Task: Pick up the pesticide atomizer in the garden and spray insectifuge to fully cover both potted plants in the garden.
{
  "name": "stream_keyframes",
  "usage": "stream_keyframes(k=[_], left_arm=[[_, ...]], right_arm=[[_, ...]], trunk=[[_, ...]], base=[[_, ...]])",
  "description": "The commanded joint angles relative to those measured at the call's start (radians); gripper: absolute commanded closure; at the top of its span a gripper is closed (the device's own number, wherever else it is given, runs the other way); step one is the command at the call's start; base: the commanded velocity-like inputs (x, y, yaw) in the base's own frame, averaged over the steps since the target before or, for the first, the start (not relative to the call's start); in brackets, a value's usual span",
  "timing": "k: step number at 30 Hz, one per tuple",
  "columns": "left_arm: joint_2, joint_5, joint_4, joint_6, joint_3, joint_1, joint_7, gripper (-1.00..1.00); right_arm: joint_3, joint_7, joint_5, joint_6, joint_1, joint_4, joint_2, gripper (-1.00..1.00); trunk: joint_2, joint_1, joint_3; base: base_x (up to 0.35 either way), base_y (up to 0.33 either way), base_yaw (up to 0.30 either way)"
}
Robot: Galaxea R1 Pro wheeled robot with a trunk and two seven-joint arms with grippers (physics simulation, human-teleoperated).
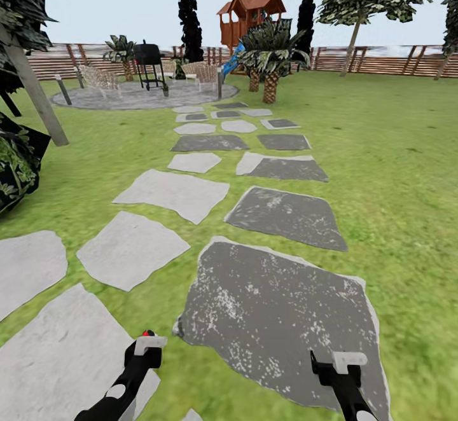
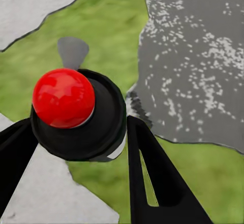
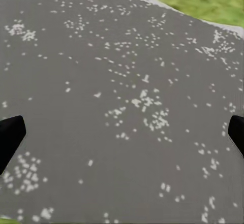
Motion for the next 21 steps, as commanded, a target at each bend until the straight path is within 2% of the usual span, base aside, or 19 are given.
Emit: stream_keyframes(k=[1,21], left_arm=[[0.000,-0.002,0.001,-0.003,0.000,-0.001,0.000,1.00],[0.000,-0.002,0.001,-0.003,0.000,-0.001,0.000,1.00]], right_arm=[[0.001,-0.003,0.001,-0.003,0.000,0.001,0.000,-1.00],[0.001,-0.003,0.002,-0.004,0.000,0.001,0.000,-1.00]], trunk=[[0.000,0.000,0.001],[0.000,0.000,0.028]], base=[[0.339,0.000,0.000],[0.339,0.000,0.000]])
